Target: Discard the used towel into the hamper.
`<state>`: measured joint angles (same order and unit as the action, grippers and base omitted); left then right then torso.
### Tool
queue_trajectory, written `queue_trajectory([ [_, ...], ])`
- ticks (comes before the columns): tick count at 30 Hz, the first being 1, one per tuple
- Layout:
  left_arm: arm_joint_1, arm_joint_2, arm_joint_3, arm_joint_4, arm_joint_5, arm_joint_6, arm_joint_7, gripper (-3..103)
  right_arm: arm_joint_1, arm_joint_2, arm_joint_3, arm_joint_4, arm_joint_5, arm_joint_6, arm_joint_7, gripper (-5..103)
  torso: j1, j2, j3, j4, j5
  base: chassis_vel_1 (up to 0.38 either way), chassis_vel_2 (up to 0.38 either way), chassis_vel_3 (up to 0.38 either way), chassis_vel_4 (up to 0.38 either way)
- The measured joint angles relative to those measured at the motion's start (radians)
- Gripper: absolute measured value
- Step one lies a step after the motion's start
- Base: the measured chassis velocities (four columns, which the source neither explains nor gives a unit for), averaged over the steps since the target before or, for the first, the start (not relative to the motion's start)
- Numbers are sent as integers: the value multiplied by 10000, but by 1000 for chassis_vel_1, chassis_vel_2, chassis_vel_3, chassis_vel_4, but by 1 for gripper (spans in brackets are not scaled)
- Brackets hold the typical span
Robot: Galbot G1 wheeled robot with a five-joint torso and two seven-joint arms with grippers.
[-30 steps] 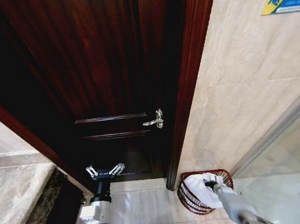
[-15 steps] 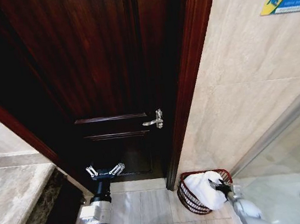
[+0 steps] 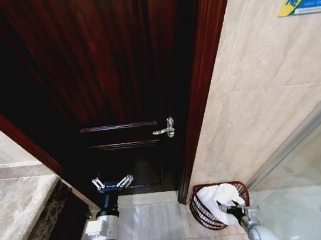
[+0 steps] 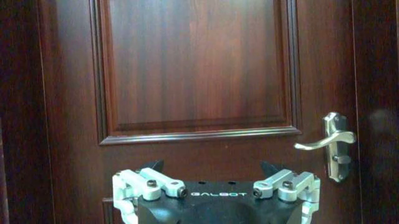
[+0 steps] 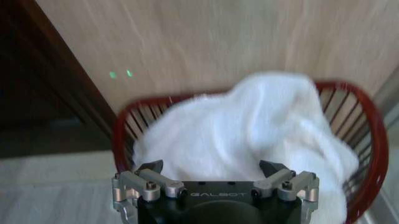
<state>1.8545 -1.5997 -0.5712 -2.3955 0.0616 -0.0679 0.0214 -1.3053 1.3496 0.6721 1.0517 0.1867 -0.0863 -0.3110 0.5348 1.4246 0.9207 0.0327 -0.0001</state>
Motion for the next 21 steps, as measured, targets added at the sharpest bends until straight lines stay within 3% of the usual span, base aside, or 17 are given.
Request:
queue_trajectory([
  [14,0,1,0,-1,0,0,0,100,3271,-319,233,-5318,-1434,1321,-106,100,0,0,1,-2,-3,0,0,0,0],
  [21,0,0,0,-1,0,0,0,100,4716,-209,397,-7267,-2303,1449,-101,100,1,-1,1,-2,-2,0,0,0,0],
])
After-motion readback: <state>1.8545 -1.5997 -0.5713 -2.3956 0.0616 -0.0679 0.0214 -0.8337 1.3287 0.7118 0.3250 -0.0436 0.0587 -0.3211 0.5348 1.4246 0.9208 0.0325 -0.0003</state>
